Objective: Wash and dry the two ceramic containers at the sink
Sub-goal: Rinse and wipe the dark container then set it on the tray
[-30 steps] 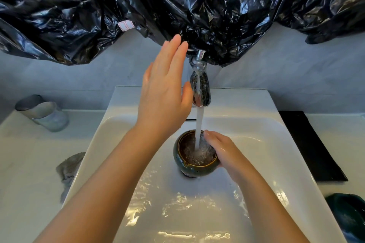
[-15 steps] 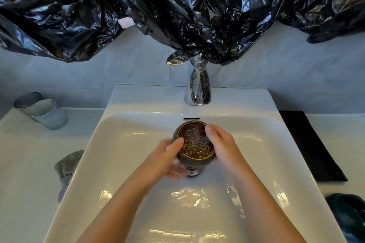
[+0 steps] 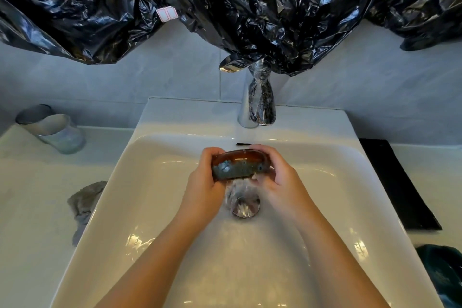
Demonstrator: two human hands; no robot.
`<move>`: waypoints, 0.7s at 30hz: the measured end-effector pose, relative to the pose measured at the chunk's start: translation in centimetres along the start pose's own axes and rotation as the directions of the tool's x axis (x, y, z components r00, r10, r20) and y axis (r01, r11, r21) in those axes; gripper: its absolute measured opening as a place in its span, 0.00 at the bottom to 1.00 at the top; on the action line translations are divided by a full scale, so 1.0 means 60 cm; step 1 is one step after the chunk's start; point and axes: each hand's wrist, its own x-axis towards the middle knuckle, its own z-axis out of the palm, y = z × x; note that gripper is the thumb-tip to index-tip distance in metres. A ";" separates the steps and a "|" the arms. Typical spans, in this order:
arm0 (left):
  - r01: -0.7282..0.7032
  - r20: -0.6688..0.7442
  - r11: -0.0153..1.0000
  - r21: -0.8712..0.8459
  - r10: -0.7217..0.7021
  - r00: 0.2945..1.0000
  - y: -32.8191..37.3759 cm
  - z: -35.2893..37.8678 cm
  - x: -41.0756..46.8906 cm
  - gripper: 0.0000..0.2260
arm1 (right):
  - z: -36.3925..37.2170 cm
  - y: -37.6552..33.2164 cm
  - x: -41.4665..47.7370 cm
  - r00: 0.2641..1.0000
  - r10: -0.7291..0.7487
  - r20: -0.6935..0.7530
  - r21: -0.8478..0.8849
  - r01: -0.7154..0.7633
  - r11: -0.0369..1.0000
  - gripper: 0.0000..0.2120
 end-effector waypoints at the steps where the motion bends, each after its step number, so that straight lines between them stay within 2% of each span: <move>1: -0.046 -0.014 0.999 -0.010 0.046 0.999 -0.001 0.001 -0.001 0.26 | 0.000 0.001 -0.001 1.000 -0.031 -0.005 -0.041 0.031 0.999 0.33; 7: -0.340 -0.016 0.940 -0.025 0.339 0.941 -0.009 -0.002 0.001 0.32 | 0.007 0.013 0.001 0.983 -0.177 -0.038 -0.092 0.173 0.981 0.40; 9: -0.415 -0.008 0.910 -0.009 0.415 0.910 -0.009 -0.007 0.003 0.30 | 0.011 0.013 0.000 0.971 -0.234 -0.049 -0.106 0.228 0.968 0.41; 13: -0.505 -0.007 0.863 -0.007 0.505 0.863 -0.010 -0.011 0.005 0.32 | 0.014 0.008 -0.002 0.939 -0.332 -0.085 -0.096 0.324 0.941 0.35; 15: -0.455 0.003 0.889 -0.043 0.456 0.890 -0.014 -0.010 0.006 0.32 | 0.014 0.008 -0.001 0.947 -0.313 -0.067 -0.068 0.309 0.949 0.34; 16: -0.380 0.010 0.922 -0.081 0.382 0.924 -0.014 -0.010 0.006 0.31 | 0.012 0.007 -0.001 0.963 -0.265 -0.043 -0.036 0.263 0.964 0.32; 18: -0.186 0.058 0.976 -0.114 0.193 0.979 -0.012 -0.008 0.003 0.23 | 0.008 0.003 0.001 0.993 -0.121 0.006 0.008 0.121 0.993 0.23; 20: -0.035 0.113 0.996 -0.078 0.044 0.993 -0.007 -0.004 -0.002 0.12 | 0.007 0.000 0.006 1.000 0.022 0.002 0.066 -0.023 0.998 0.10; 21: 0.036 0.131 0.997 -0.074 -0.026 0.991 -0.004 -0.004 -0.004 0.10 | 0.009 -0.001 0.008 0.995 0.098 -0.014 0.110 -0.096 0.989 0.07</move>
